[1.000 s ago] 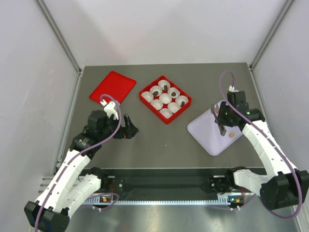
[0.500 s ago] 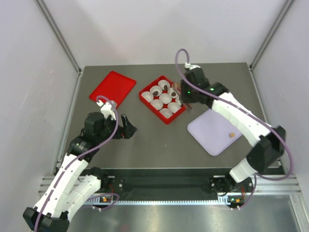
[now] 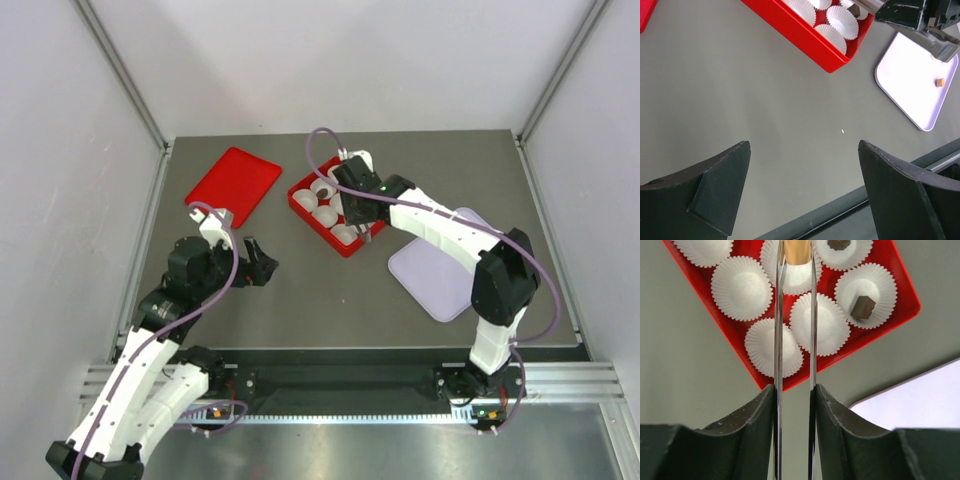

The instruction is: Pack the chocolate

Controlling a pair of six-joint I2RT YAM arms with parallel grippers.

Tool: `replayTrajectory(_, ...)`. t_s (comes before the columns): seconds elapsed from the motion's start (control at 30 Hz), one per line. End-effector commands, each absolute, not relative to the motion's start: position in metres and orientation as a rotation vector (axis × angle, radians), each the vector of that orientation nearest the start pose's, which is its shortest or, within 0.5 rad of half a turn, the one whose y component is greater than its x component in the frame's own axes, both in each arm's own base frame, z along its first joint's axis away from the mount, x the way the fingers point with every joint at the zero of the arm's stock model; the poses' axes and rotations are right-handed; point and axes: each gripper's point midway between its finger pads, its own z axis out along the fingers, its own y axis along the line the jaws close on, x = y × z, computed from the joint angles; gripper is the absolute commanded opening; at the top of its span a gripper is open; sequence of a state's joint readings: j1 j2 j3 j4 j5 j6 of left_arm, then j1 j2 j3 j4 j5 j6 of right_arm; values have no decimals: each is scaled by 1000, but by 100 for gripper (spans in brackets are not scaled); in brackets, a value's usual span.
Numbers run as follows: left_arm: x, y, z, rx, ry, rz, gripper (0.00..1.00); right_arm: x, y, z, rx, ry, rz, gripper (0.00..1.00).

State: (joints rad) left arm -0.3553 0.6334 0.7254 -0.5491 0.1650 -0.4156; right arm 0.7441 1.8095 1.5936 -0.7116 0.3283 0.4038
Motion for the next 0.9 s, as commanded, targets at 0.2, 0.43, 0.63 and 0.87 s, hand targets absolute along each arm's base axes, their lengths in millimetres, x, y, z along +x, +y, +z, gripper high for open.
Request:
replayTrajectory(0.2,223,-130,216,49,2057,-644,94,373,283,173,-273,2344,105,38)
replayTrajectory(0.43,223,-130,215,49,2063,-644,94,377,286,178,-265,2328,115,40)
replayTrajectory(0.63,223,-131,214,51,2068,-646,94,380,280,198,-246,2297,87,43)
replayTrajectory(0.87,223,-132,214,58,2069,-652,94,360,219,268,-136,2238,61,41)
